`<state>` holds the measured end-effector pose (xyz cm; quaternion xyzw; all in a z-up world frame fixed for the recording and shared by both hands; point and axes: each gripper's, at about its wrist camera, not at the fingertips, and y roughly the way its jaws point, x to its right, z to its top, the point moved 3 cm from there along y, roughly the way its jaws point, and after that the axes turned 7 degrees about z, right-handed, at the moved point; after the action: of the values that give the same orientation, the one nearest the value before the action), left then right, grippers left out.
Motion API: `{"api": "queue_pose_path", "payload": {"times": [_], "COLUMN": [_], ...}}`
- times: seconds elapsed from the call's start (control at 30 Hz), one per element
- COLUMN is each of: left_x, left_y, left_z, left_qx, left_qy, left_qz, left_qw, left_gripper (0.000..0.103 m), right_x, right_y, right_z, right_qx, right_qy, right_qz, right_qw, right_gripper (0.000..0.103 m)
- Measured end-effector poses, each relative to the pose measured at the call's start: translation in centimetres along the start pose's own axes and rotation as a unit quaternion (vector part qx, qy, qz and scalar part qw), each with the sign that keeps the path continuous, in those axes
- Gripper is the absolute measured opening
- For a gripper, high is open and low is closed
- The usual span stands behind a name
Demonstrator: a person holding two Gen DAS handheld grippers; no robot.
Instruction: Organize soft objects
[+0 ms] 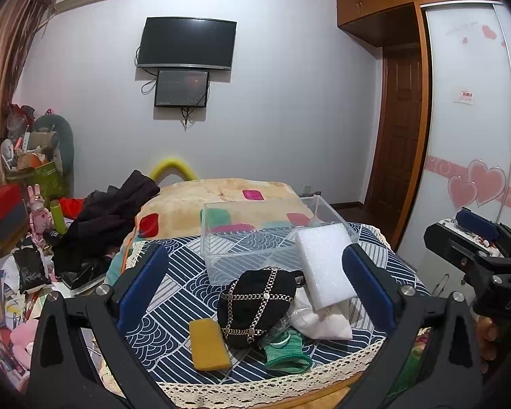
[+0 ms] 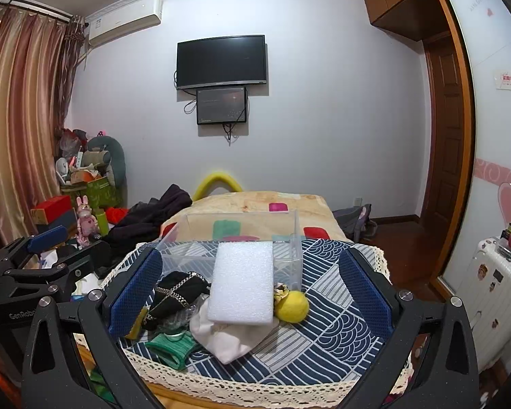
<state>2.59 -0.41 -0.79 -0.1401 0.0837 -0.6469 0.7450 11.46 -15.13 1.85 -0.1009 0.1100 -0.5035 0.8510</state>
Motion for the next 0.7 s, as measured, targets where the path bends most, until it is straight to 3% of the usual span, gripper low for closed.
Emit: {"api": "queue_pose_path", "payload": {"times": [0.7], "left_x": [0.1], "left_y": [-0.37], "left_z": [0.09], "left_qx": [0.01], "left_qy": [0.005], "left_qz": [0.007], "left_qw": [0.9999], "left_gripper": [0.103], "right_x": [-0.01], "right_y": [-0.04], "right_z": [0.1], "right_qx": [-0.001], "right_qy": [0.001], "right_qz": [0.002], "right_qw": [1.0], "right_gripper": [0.103]}}
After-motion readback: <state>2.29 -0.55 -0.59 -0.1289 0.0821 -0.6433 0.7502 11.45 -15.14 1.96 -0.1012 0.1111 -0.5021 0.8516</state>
